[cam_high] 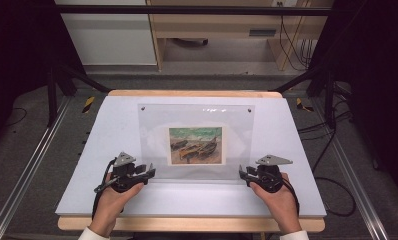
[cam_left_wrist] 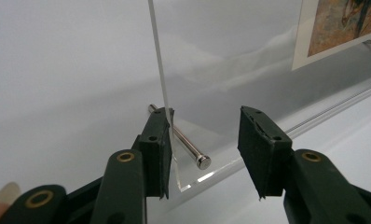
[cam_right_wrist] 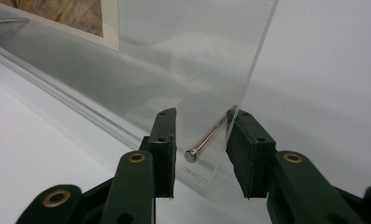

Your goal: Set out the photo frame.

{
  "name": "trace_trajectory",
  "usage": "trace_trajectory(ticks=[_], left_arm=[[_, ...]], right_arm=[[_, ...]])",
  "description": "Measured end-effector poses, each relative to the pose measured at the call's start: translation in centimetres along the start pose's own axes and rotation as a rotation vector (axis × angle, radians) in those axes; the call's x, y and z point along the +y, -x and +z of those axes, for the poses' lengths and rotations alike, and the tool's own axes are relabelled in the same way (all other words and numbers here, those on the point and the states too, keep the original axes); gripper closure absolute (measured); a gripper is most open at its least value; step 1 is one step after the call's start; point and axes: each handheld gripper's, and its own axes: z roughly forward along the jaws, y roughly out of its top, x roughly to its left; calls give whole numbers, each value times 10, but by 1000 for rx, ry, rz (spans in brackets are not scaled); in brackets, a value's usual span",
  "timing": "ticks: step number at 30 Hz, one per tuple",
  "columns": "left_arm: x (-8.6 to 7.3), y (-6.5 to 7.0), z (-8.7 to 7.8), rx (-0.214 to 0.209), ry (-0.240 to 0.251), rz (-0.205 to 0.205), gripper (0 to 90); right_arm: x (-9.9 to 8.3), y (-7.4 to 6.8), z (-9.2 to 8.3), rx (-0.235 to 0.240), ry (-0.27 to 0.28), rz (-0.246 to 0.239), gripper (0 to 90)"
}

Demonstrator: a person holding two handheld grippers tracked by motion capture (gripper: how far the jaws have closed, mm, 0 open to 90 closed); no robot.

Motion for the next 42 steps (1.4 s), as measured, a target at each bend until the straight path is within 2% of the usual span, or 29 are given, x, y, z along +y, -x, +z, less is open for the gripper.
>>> trace_trajectory(ticks=[24, 42], left_arm=[[-6, 3, 0, 0, -19, 1, 546], [-10, 5, 2, 4, -43, 28, 533]], right_arm=[[-5, -2, -1, 0, -24, -11, 642], [-10, -5, 0, 1, -47, -17, 643]])
